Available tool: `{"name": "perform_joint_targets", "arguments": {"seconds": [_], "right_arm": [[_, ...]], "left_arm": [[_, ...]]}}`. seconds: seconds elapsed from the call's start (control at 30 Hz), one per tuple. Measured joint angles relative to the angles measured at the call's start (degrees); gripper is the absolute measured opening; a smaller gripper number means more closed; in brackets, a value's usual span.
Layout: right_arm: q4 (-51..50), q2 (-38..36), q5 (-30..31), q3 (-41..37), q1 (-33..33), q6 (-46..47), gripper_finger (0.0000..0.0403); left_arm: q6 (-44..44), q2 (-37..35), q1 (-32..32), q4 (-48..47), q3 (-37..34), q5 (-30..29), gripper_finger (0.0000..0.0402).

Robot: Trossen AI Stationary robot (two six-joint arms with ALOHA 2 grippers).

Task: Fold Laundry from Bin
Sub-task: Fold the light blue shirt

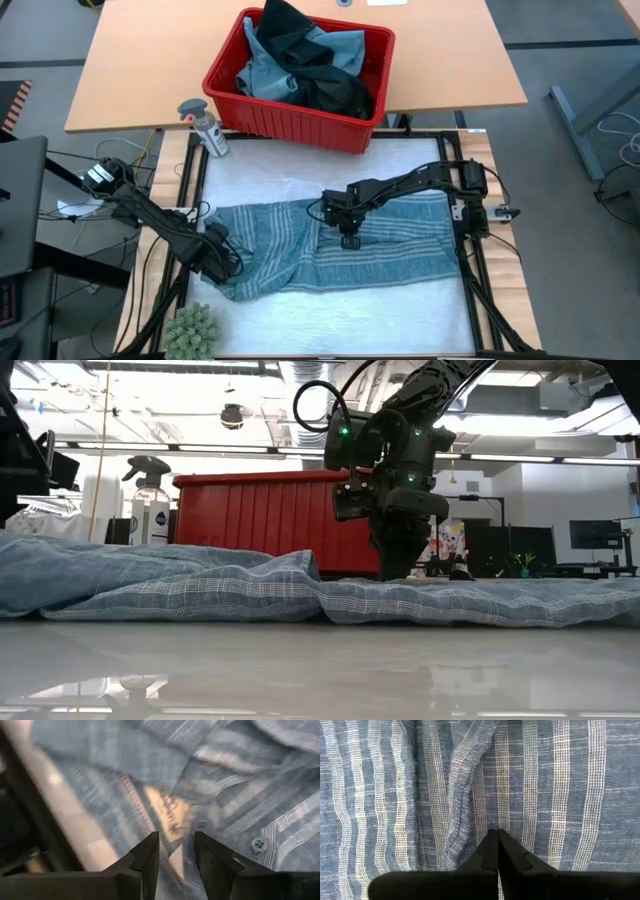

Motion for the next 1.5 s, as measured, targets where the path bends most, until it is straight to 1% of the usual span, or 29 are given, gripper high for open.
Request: {"name": "perform_joint_targets", "arguments": {"seconds": [0.13,0.23,0.33,0.4,0.5,0.57,0.6,0.67,0.73,0.87,0.97,1.03,1.1,1.17,1.23,1.33,1.4,1.5], "right_arm": [[0.1,0.0,-0.5,0.0,-0.7,-0.1,0.0032],[0.1,0.0,-1.0,0.0,-1.1,-0.1,0.0033],[0.2,0.0,-1.1,0.0,-1.5,-0.1,0.0029],[0.3,0.0,-1.1,0.0,-1.7,-0.2,0.0027],[0.8,0.0,-1.1,-0.1,-1.9,-0.3,0.0028],[1.0,0.0,-1.2,-0.1,-1.9,-0.3,0.0031],[1.1,0.0,-1.4,-0.1,-1.9,-0.3,0.0032],[1.1,0.0,-1.5,-0.1,-1.9,-0.3,0.0033],[1.0,0.0,-1.5,-0.1,-1.9,-0.2,0.0032],[1.0,0.0,-1.7,-0.1,-1.9,-0.1,0.0027],[1.0,-0.2,-1.8,-0.1,-1.9,0.0,0.0027],[1.0,-1.0,-1.8,-0.2,-1.9,0.1,0.0028],[1.2,-2.5,-1.8,-0.2,-1.9,-0.9,0.0028],[1.0,-4.0,-1.4,-0.4,-1.9,-1.0,0.0026],[0.3,-5.9,-1.1,-0.6,-2.4,-1.0,0.0025],[-0.9,-9.9,-0.8,-0.4,-3.1,-0.6,0.0026],[-2.0,-12.7,-0.9,-0.3,-3.4,0.2,0.0028],[-4.1,-16.4,-0.7,-0.4,-3.2,0.4,0.0027]], "left_arm": [[-0.1,0.0,0.0,-1.2,0.0,2.6,0.0112],[3.5,0.0,0.0,-0.9,0.0,6.5,0.0112],[2.8,-0.6,-0.2,-1.2,0.5,8.5,0.0112],[1.1,-1.8,-0.7,-2.8,2.4,6.2,0.0112],[-2.1,-3.5,-0.8,-8.4,6.3,-1.1,0.0112],[-4.2,-4.2,-1.0,-11.4,7.3,-5.0,0.0112],[-4.5,-4.2,-0.9,-12.5,7.1,-5.4,0.0112],[-4.4,-3.9,-0.4,-12.8,5.6,-3.9,0.0112],[-4.4,-3.1,0.0,-11.0,4.4,-3.2,0.0112],[-4.7,-0.3,0.7,-11.4,4.5,-3.6,0.0109],[-0.5,3.0,2.6,-10.8,4.4,0.8,0.0089],[2.8,5.8,4.6,-9.0,4.4,3.5,0.0067],[5.4,8.1,6.2,-6.9,4.3,4.2,0.0039],[8.6,10.1,8.1,-1.7,4.0,4.1,0.0012],[12.1,12.4,10.1,1.5,4.1,4.3,0.0005],[15.9,15.3,12.4,1.6,3.6,5.9,0.0001],[17.4,17.3,13.4,0.2,3.6,6.0,0.0000],[20.5,18.5,15.3,0.1,3.7,5.7,0.0000]]}}
